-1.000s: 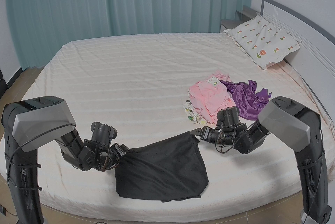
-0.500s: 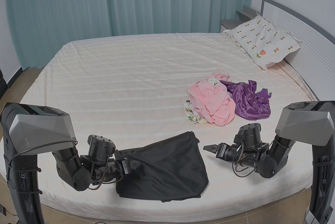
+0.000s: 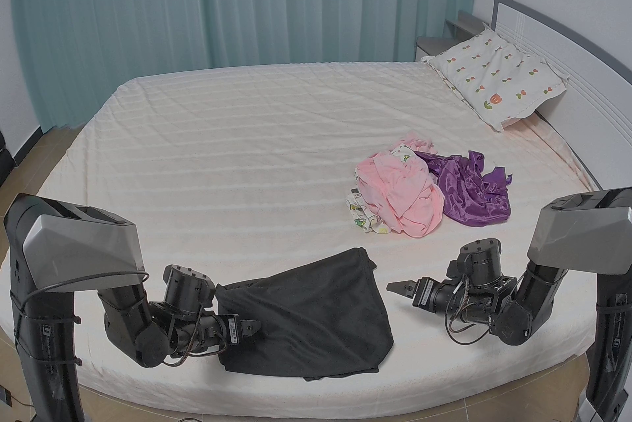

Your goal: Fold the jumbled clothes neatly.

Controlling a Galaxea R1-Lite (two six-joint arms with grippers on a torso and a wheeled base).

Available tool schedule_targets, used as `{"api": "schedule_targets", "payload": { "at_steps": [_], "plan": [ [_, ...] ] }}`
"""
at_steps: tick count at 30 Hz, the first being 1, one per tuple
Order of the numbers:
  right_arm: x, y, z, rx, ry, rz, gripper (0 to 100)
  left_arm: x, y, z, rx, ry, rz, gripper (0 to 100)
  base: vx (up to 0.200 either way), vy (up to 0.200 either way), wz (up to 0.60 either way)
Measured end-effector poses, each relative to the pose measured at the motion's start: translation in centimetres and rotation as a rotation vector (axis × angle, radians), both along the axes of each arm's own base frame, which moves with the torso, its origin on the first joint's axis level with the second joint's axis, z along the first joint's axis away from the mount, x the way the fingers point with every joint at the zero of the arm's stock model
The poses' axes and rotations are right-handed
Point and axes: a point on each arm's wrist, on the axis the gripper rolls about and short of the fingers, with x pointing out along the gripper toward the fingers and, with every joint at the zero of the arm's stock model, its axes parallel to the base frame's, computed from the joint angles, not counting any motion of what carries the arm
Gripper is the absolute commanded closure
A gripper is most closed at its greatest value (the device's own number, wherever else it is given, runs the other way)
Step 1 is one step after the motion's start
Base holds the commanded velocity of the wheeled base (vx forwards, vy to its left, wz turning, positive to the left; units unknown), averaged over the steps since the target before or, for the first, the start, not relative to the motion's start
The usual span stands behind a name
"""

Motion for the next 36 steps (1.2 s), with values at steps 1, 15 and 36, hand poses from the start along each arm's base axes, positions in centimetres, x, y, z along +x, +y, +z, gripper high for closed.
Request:
{"api": "schedule_targets", "payload": {
  "at_steps": [1,15,36],
  "plan": [
    [0.0,0.0,0.0,-0.001,0.001,0.000,0,0.0,0.1,0.1,-0.002,-0.004,0.004,0,0.000,0.000,0.00],
    [-0.2,0.1,-0.1,-0.002,0.006,0.004,0,0.9,-0.2,-0.4,0.003,-0.014,-0.003,0,0.000,0.000,0.00],
    [-0.4,0.8,-0.6,0.011,-0.024,0.028,0,1.7,-1.8,-1.8,-0.007,-0.011,0.033,100,0.000,0.000,0.00]
  ]
}}
